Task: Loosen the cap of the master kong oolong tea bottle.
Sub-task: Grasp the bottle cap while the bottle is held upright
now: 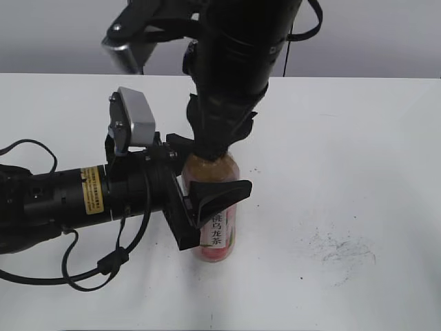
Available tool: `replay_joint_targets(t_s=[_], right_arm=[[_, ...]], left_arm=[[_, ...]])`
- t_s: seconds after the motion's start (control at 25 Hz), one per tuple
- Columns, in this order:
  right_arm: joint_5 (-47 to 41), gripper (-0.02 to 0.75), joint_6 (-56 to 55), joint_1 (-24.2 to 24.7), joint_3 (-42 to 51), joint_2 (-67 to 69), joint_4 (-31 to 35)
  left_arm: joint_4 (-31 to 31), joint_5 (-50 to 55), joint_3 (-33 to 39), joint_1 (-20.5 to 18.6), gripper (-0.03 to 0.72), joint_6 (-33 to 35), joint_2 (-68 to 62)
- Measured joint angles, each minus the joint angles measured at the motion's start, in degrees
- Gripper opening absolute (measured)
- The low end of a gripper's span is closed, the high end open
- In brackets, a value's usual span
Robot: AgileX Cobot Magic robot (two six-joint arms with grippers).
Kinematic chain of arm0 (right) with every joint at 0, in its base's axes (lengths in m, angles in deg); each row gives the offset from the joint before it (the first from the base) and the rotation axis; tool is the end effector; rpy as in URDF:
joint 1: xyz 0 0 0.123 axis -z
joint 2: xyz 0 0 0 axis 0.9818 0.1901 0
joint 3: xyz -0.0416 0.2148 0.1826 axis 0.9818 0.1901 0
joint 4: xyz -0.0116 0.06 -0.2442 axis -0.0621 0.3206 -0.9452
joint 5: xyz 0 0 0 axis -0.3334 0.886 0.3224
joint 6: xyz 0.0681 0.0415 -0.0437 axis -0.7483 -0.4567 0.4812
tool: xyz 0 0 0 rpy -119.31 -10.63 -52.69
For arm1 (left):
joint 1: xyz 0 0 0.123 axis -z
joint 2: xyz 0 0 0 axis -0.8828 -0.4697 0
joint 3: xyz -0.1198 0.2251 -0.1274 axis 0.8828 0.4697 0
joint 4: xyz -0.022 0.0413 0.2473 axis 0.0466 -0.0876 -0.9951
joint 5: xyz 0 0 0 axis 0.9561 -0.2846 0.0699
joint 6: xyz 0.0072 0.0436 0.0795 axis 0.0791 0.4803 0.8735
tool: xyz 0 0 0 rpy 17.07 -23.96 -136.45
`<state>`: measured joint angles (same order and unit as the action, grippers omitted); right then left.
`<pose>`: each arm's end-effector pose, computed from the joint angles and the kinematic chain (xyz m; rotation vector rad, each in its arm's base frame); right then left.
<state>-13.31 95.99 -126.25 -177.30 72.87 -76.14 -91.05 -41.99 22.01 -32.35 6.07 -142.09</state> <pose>0.2573 0.2883 0.3003 -1.9548 2.1003 0.1421 0.2331 -0.2022 0.1430 1.0108 1.4930 -0.9639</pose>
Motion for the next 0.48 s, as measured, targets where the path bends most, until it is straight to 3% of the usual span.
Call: replay_joint_targets(t_s=[0.48], right_arm=[[-0.49,0.274,72.37,-1.22,0.0,0.0,-1.23]], left_arm=[[-0.8,-0.1,0.0,0.0,0.448,0.64,0.0]])
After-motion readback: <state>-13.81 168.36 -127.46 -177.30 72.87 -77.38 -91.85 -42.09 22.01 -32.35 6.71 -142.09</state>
